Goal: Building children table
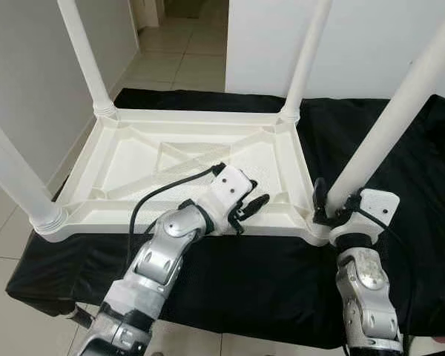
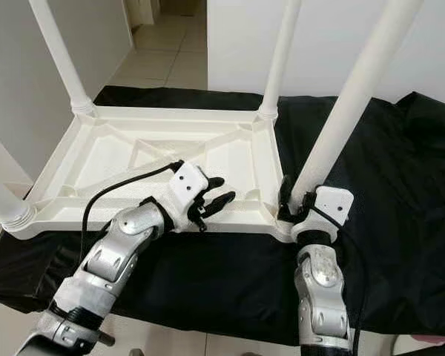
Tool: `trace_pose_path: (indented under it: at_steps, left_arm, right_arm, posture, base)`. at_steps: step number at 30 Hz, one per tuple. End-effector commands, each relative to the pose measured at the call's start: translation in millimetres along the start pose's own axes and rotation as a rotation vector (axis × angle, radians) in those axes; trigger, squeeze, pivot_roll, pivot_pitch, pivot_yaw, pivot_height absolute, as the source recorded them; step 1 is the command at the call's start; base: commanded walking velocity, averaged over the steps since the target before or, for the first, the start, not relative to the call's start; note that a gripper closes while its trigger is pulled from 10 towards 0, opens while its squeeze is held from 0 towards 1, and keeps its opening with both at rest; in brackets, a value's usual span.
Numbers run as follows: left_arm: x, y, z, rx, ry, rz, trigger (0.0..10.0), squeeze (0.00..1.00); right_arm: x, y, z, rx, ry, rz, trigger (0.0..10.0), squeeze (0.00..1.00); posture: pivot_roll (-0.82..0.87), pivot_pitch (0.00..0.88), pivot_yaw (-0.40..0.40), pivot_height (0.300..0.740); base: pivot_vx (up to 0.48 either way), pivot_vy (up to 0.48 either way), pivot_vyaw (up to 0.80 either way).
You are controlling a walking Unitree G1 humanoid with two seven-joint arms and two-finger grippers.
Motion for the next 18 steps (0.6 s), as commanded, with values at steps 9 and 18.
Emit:
trace_pose_path:
  at_steps: [9, 18]
  left_arm:
    - [-6.8, 9, 19.5, -0.064, -0.145, 0.041, 10.0, 0.0]
    - [-15.6, 8, 35.8, -0.112, -0.262, 0.036, 10.0, 0.0]
  right_arm:
    - [-2.5, 5, -19.1, 0.032, 0.261, 0.053, 10.0, 0.0]
    - [-2.1, -1, -2.6, -0.009, 0.364, 0.05, 10.0, 0.0]
  posture:
    - [-0.11, 0.004, 0.044, 0.74]
    - [-0.1, 0.0, 0.022, 0.74]
  base:
    - [0.0, 0.0, 0.0]
    - [0.0, 0.0, 0.0]
Point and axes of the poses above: a point about 5 cm out from each wrist's last joint towards the gripper, its own x axis pointing out of the wrist towards the gripper, its own y axis along the axis of the wrist's last joint, z = x × y, the point moved 5 cm from there along x, pointing out of the wrist towards the gripper, and after that the axes turned 11 degrees about -x, right-handed, at the moved point
